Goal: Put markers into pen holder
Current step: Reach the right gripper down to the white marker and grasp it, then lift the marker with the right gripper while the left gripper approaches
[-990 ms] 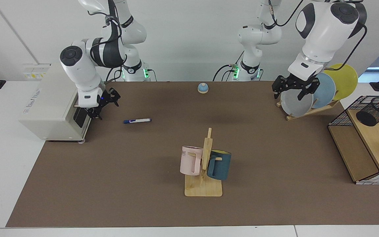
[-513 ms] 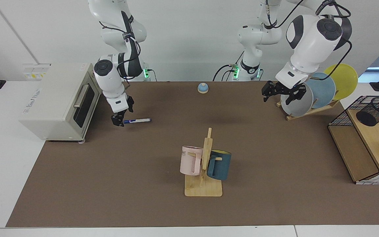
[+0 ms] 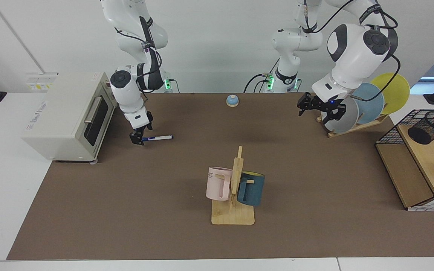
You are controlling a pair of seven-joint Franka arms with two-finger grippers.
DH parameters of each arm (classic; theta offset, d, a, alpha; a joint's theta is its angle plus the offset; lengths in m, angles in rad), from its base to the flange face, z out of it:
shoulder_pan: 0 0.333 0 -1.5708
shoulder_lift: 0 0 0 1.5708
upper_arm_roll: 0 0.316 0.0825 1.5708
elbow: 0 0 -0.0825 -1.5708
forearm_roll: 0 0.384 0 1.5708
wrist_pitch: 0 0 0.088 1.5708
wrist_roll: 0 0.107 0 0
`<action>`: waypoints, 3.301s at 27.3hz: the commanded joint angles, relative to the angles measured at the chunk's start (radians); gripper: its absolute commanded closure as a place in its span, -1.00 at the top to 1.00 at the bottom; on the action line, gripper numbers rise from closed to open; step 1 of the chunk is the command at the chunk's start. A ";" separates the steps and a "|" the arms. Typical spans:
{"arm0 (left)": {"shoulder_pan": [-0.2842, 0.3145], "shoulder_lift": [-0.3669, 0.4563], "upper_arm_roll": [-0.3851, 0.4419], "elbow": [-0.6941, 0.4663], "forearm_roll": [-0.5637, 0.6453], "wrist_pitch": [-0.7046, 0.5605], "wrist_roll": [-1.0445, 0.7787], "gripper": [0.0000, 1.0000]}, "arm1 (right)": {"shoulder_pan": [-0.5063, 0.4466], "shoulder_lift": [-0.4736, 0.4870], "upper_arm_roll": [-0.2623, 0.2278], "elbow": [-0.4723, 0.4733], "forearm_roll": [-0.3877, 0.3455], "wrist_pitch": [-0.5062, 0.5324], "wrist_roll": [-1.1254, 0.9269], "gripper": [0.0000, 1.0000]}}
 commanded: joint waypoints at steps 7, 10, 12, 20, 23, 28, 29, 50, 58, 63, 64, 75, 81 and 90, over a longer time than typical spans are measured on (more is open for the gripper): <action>0.003 -0.047 0.007 -0.068 -0.018 0.035 0.064 1.00 | -0.009 0.015 0.002 -0.030 0.022 0.072 -0.048 0.61; 0.003 -0.047 0.007 -0.068 -0.018 0.035 0.066 1.00 | -0.007 0.020 0.002 -0.032 0.022 0.082 -0.048 0.43; 0.003 -0.049 0.007 -0.073 -0.018 0.035 0.066 1.00 | -0.007 0.020 0.002 -0.032 0.022 0.082 -0.048 0.29; -0.003 -0.063 0.005 -0.096 -0.023 0.033 0.095 0.85 | -0.009 0.025 0.002 -0.029 0.022 0.080 -0.043 -0.37; -0.003 -0.063 0.005 -0.096 -0.023 0.033 0.109 0.65 | -0.007 0.026 0.002 -0.025 0.022 0.077 -0.039 -0.66; -0.003 -0.063 0.005 -0.094 -0.023 0.038 0.169 0.51 | -0.001 0.023 0.002 -0.015 0.049 0.065 -0.031 -1.00; -0.005 -0.063 0.007 -0.094 -0.023 0.039 0.179 0.51 | 0.000 0.022 0.003 -0.012 0.065 0.062 -0.031 -1.00; -0.011 -0.052 0.005 -0.091 -0.018 0.148 0.561 0.98 | 0.200 0.000 0.005 0.290 0.292 -0.183 -0.013 -1.00; -0.009 -0.038 0.007 -0.065 -0.035 0.156 0.880 1.00 | 0.290 0.006 0.005 0.424 0.272 -0.286 0.096 -1.00; -0.011 -0.031 0.007 -0.039 -0.078 0.156 1.049 1.00 | 0.373 0.008 0.005 0.447 0.272 -0.311 0.148 -1.00; -0.012 -0.031 0.002 -0.039 -0.078 0.163 1.072 1.00 | 0.384 0.006 0.006 0.445 0.275 -0.311 0.171 -1.00; -0.075 -0.037 -0.009 -0.045 -0.119 0.233 1.301 1.00 | 0.499 0.029 0.006 0.447 0.505 -0.112 0.254 -1.00; -0.097 -0.035 -0.059 -0.018 -0.024 0.223 1.298 1.00 | 0.568 0.091 0.006 0.479 0.545 0.000 0.273 -1.00; -0.106 -0.029 -0.150 0.032 0.203 0.220 1.304 1.00 | 0.605 0.141 0.006 0.547 0.523 0.019 0.358 -1.00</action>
